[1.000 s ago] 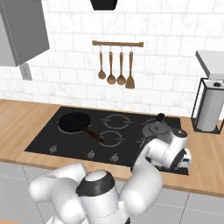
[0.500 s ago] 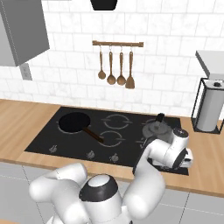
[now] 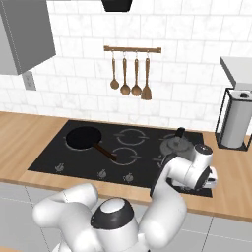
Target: Pick the kettle from the counter and place it on a stove burner. Then turn the burner on.
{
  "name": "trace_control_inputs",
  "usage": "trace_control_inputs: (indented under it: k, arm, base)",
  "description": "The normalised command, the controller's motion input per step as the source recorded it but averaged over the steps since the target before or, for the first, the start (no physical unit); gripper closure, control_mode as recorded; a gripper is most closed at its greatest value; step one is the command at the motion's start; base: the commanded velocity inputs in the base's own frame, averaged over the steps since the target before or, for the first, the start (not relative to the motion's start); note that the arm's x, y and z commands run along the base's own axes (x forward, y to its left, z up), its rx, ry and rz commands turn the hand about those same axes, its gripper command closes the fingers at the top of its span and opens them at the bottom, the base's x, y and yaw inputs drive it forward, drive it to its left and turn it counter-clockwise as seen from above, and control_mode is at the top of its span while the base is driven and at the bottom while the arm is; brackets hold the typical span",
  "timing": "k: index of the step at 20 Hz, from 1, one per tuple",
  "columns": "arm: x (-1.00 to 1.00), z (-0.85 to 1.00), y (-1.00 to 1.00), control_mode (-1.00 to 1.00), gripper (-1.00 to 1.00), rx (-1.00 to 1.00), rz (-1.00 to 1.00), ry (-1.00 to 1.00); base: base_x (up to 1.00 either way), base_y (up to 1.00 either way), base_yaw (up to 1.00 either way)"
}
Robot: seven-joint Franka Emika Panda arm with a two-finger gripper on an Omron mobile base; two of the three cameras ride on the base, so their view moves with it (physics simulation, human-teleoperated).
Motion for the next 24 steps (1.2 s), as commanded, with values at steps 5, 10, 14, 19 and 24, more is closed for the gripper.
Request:
trace_control_inputs:
  k: [5, 10, 14, 19, 24]
  arm:
    - [0.0, -0.3, 0.32, -1.0, 1.0, 0.0, 0.0, 0.02]
    - [0.0, -0.31, 0.47, -1.0, 1.0, 0.0, 0.0, 0.05]
    - [0.0, -0.14, 0.13, -1.0, 1.0, 0.0, 0.0, 0.01]
    - [0.0, 0.0, 0.0, -1.0, 1.0, 0.0, 0.0, 0.0]
    - [0.0, -0.07, 0.01, -1.0, 1.0, 0.0, 0.02, 0.02]
  base:
    - [0.0, 0.0, 0.0]
    - [0.0, 0.0, 0.0]
    - [0.0, 0.0, 0.0]
    - [0.0, 0.0, 0.0]
    - [0.0, 0.0, 0.0]
